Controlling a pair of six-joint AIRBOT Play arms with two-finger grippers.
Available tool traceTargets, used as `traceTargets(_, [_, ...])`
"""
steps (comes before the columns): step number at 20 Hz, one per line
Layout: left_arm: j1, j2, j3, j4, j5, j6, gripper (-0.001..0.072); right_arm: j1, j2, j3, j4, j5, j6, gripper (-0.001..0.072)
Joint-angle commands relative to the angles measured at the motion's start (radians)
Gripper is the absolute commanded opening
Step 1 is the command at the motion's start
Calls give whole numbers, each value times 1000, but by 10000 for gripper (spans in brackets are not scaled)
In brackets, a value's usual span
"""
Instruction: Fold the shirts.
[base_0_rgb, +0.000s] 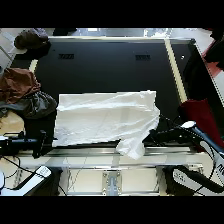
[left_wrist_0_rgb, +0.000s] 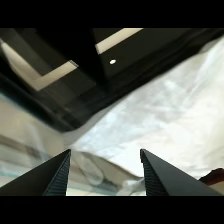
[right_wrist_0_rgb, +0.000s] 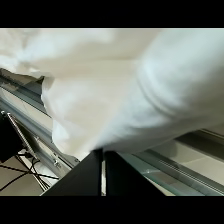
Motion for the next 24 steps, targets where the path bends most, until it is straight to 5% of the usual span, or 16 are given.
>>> traceTargets(1, [2,9,0,81,-66,8,465,0,1,0,8,17,0,16])
traceTargets(9, [1,26,0,-27,78,-21,460,0,1,0,10,0,-1,16])
traceTargets(11, [0,26,0,-75,98,-13,340,0,1,0,10,0,-1,16])
traceTargets(13, [0,26,-1,-77,94,-13,339,0,1,0,9,-1,-1,16])
traceTargets(14, [0,26,-1,-78,90,-13,267,0,1,0,9,-3,-1,16])
traceTargets(15, [0,26,-1,-78,87,-13,92,0,1,0,10,-9,-1,16])
traceTargets(16, [0,26,-1,-79,80,-10,12,0,1,0,10,-20,-1,16])
traceTargets(24, [1,122,71,-518,-2,358,9,-3,185,77,-69,44,6,14])
